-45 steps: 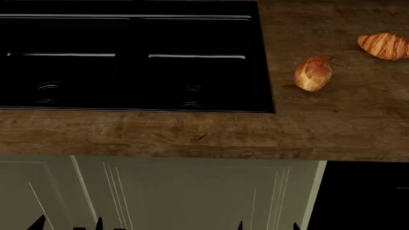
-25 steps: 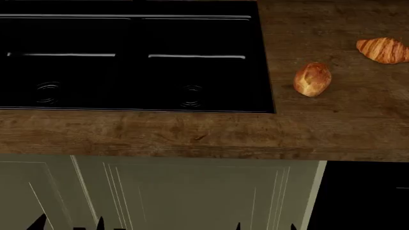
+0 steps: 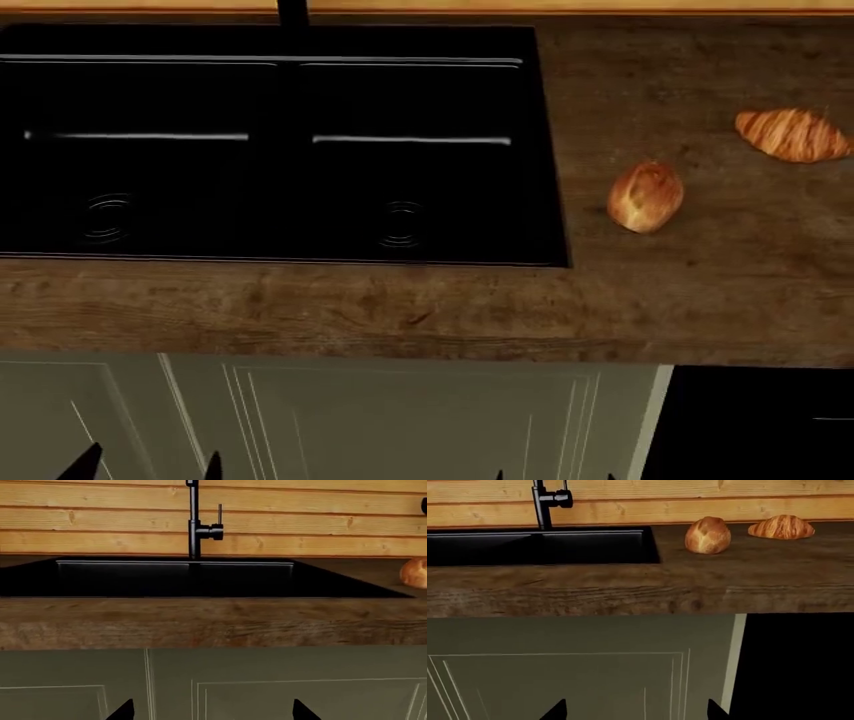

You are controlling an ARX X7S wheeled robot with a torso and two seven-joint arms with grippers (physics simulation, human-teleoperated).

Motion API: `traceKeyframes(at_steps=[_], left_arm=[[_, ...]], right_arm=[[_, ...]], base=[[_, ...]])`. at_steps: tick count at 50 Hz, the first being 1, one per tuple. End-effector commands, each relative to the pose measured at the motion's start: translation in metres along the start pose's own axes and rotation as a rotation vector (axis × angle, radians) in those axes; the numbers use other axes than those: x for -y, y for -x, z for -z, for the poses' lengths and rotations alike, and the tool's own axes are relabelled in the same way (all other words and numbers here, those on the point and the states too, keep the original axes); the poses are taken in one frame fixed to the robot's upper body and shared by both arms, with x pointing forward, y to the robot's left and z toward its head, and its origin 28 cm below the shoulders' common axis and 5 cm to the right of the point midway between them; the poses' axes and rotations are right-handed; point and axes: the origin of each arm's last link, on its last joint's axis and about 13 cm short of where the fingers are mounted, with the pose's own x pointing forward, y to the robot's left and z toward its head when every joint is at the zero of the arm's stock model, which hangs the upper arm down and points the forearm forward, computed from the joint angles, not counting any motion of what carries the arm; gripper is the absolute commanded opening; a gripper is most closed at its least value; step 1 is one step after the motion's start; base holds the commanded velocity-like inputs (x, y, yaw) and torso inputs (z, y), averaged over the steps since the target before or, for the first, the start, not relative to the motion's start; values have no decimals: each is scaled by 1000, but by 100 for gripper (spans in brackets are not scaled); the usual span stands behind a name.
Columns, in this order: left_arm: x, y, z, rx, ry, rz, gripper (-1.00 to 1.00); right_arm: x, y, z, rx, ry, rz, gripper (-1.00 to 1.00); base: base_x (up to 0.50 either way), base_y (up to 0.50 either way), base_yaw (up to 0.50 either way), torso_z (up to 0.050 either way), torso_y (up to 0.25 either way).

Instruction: Turn the sink spout to the right.

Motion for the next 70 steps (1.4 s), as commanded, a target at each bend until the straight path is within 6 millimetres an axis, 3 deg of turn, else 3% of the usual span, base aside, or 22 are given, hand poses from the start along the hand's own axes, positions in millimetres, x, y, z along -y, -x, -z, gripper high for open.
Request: traceKeyframes(at_steps=[1,20,27,48,62,70], left_arm=[[1,1,0,3,6,21,100],[-1,1,0,15,0,-7,100],[-1,5,-8,54,-55,-39,100],[-4,-4,-67,162,-72,-59,100],[-7,-18,-120,275,-125,-96,100],[-10,-27,-138,310,-140,-105,100]], right_arm=[[1,0,0,7,8,5,100],[2,1,-1,15,12,17,100],[2,6,-18,34,36,3,100],[6,7,-83,134,104,0,100],[12,-10,-121,205,167,33,100],[14,-18,-133,216,192,41,100]], base=[[0,0,0,50,0],[0,0,0,50,0],[0,0,0,7,0],[0,0,0,0,0],[0,0,0,0,0],[0,0,0,0,0]])
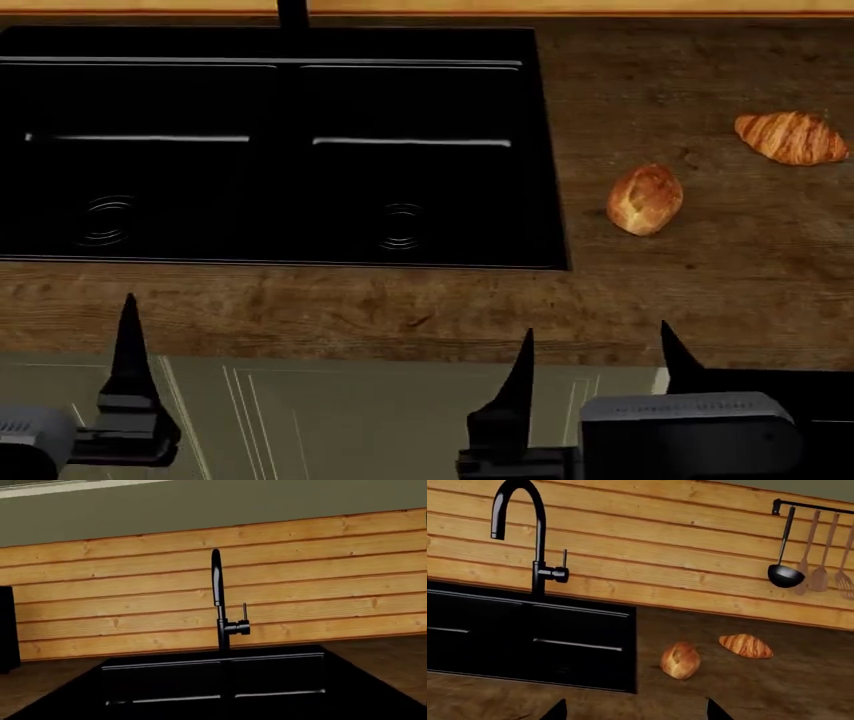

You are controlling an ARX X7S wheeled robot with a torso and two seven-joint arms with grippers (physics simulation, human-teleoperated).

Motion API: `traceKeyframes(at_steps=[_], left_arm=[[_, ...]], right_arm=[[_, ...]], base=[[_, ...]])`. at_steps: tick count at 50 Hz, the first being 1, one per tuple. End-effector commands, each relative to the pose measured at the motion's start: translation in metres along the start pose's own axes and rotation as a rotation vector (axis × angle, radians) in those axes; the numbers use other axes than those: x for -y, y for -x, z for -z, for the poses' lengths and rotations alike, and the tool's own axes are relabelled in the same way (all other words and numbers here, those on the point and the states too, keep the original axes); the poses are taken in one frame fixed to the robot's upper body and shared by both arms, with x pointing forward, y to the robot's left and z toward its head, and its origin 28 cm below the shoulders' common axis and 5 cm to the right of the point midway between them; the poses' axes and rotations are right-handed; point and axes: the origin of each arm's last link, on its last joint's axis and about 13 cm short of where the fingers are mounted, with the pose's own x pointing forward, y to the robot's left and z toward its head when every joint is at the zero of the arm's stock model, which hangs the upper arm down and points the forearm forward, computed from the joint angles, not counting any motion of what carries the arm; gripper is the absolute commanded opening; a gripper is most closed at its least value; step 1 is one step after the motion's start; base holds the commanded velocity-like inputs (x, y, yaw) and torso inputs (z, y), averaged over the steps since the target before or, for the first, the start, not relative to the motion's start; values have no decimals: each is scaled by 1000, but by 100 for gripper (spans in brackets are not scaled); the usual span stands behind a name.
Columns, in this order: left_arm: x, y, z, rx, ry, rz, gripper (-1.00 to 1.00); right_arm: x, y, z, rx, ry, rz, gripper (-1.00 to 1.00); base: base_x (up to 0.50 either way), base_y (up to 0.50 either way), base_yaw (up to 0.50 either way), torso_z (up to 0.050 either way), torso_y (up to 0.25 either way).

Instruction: Turn the sink spout to the right.

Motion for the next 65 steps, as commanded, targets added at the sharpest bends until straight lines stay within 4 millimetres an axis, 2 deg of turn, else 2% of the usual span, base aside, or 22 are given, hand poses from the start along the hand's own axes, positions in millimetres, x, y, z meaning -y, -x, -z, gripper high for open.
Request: traceKeyframes(at_steps=[1,14,34,48,65], left_arm=[[-5,-16,-26,60,-30,-20,100],[-7,-29,-39,93,-43,-30,100],[-9,-44,-57,134,-50,-42,100],[-21,-48,-67,150,-59,-96,100],[-34,-52,-72,148,-87,-157,100]], right_arm=[[7,-14,-20,30,37,15,100],[18,-27,-40,36,65,49,100],[24,-36,-55,54,80,65,100],[35,-44,-73,93,112,107,100],[44,-47,-78,96,128,131,100]], base=[[0,0,0,0,0],[0,0,0,0,0],[0,0,0,0,0],[0,0,0,0,0],[0,0,0,0,0]])
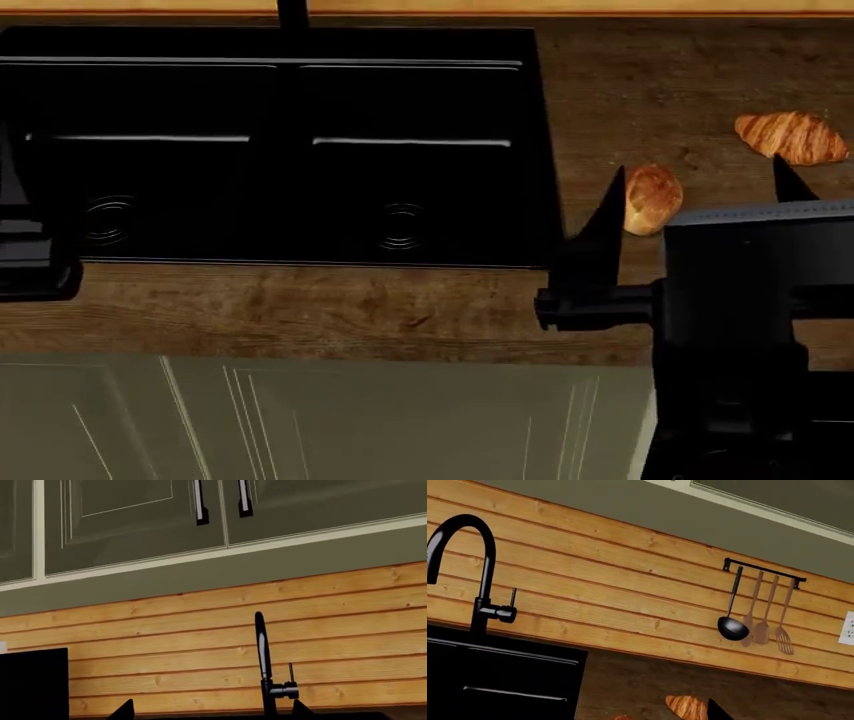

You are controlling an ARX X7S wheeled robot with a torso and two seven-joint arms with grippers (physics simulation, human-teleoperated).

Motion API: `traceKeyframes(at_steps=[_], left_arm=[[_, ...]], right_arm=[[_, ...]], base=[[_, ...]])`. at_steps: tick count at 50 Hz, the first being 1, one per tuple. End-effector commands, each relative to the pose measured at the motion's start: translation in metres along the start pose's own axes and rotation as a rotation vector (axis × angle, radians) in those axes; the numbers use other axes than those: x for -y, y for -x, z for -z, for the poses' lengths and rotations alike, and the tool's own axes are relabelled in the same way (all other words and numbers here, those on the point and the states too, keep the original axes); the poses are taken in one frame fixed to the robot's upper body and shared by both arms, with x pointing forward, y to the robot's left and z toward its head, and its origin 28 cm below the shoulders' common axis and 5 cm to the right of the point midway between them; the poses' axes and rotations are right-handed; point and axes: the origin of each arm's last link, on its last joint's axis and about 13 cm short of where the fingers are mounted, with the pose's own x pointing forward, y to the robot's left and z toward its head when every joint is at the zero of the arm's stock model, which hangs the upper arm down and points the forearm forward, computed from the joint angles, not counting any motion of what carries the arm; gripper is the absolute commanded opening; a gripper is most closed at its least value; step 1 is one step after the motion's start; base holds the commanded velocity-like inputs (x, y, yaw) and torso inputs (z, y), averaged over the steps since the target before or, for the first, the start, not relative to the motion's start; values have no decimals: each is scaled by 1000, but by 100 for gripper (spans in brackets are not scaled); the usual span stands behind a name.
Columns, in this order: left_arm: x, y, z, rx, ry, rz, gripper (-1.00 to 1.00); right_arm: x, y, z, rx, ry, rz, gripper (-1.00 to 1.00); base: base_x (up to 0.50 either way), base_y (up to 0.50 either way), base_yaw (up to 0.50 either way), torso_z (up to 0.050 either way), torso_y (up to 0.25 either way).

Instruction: Turn the sink spout to the right.

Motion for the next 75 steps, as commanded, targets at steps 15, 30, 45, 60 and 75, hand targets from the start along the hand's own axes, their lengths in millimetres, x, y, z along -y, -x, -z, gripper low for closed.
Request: traceKeyframes(at_steps=[15,30,45,60,75], left_arm=[[-7,-5,-4,-23,-19,-45,100],[-6,-4,-6,-9,8,-23,100],[-6,-4,-7,-9,15,-12,100],[-6,-6,-9,-1,0,-13,100],[-5,-6,-7,-4,-1,-17,100]], right_arm=[[5,-3,-7,14,7,16,100],[5,1,-8,49,-7,-43,100],[4,1,-7,45,-5,-50,100],[5,2,-9,54,-2,-55,100],[5,2,-7,48,-3,-57,100]], base=[[0,0,0,0,0],[2,49,0,0,0],[2,187,0,0,0],[35,187,0,0,0],[136,201,0,0,0]])
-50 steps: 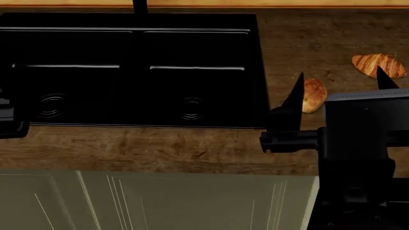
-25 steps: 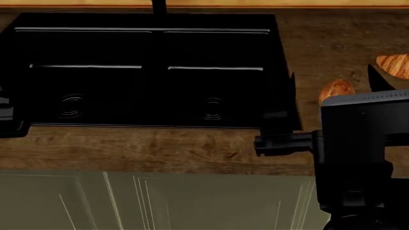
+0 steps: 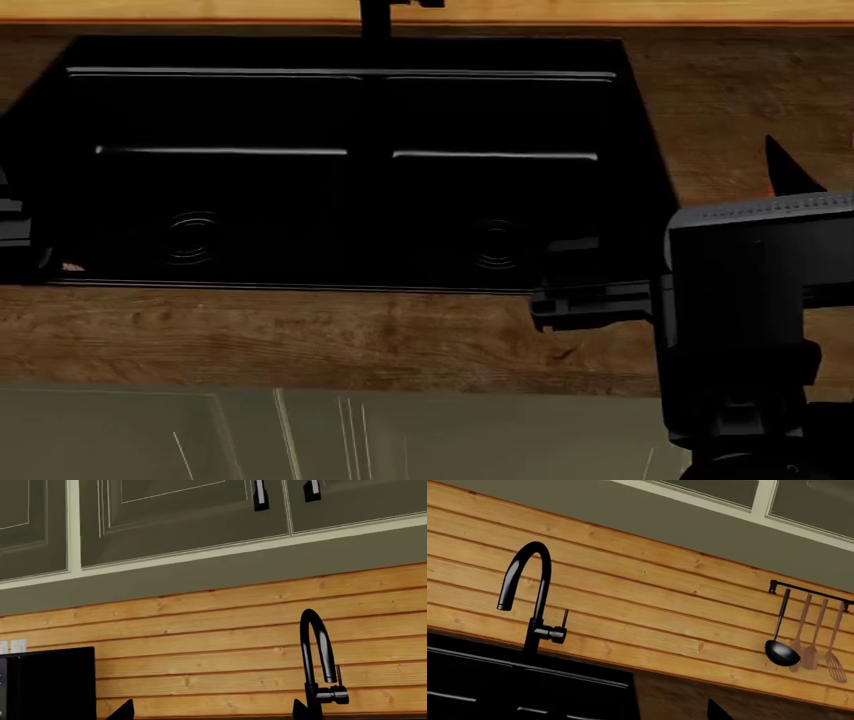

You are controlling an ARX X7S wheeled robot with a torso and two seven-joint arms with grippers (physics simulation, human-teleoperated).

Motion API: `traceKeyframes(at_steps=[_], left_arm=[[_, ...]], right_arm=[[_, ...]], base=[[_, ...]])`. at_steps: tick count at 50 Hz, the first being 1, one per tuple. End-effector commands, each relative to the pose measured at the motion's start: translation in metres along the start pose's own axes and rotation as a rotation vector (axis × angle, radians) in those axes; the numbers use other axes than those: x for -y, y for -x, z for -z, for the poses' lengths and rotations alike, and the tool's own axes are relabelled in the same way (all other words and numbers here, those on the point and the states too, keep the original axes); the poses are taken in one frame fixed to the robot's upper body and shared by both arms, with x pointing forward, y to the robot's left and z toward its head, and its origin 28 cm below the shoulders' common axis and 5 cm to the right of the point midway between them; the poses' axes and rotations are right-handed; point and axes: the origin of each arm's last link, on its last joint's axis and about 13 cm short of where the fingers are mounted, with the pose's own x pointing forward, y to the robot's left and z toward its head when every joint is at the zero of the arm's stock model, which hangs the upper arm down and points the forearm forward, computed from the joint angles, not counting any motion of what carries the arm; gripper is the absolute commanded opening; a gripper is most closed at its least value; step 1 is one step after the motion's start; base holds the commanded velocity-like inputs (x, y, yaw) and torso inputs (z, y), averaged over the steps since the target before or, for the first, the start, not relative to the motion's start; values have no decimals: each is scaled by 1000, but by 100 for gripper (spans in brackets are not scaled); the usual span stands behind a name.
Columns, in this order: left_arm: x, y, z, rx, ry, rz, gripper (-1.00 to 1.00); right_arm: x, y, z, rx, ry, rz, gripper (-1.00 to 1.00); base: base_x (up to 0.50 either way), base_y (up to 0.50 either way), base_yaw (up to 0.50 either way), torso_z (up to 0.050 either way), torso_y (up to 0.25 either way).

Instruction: Turn the sink spout to the right.

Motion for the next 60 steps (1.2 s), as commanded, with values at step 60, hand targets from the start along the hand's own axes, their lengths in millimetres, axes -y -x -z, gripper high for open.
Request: traceKeyframes(at_steps=[60], left_arm=[[1,0,2,-6,-11,0,100]], right_arm=[[0,3,2,4,-18,-14,100]], base=[[269,202,0,0,0]])
